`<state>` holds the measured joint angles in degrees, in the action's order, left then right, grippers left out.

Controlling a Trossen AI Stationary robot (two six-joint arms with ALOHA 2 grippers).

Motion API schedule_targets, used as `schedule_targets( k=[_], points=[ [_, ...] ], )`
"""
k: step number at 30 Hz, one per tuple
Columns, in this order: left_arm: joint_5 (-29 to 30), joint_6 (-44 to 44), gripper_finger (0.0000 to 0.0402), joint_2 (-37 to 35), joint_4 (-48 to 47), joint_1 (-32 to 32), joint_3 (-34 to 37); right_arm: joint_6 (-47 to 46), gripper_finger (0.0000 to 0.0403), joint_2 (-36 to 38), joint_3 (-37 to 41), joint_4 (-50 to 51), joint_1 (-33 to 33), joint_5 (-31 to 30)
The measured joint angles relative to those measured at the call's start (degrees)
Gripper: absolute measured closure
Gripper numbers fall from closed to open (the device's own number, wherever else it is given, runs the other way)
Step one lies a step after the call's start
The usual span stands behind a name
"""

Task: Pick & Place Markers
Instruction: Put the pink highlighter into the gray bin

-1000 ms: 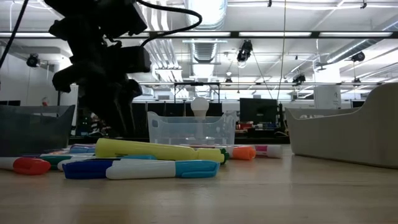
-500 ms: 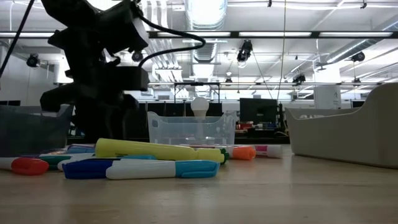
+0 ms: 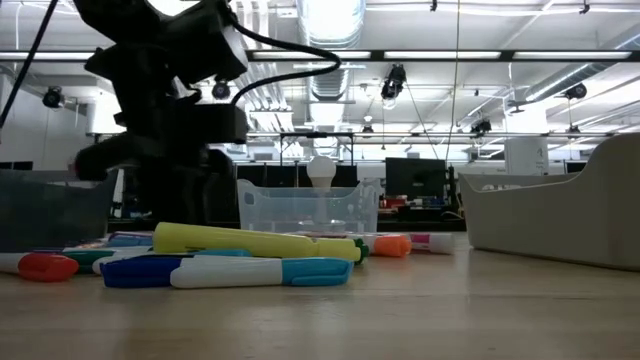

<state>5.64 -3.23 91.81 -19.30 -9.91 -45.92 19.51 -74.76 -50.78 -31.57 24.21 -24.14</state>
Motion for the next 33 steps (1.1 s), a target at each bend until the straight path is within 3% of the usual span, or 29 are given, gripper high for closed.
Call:
schedule_targets(
  k=[19, 26, 33],
  points=[
    [-1.9, 3.3, 0.0352, -0.12, -9.89, -0.1, -11.26, -2.99, 0.0211, 0.42, 0.13, -0.26, 0.02, -0.46],
    [-2.1, 6.91, 0.035, -0.2, -11.12, -0.12, -16.95, -4.52, 0.0211, 0.67, 0.13, 0.0, 1.04, -6.78],
    [-1.16, 15.58, 0.0349, -0.24, -4.72, -0.12, -20.57, -5.04, 0.0211, 3.97, 0.1, 4.58, 5.32, -11.62]
  ],
)
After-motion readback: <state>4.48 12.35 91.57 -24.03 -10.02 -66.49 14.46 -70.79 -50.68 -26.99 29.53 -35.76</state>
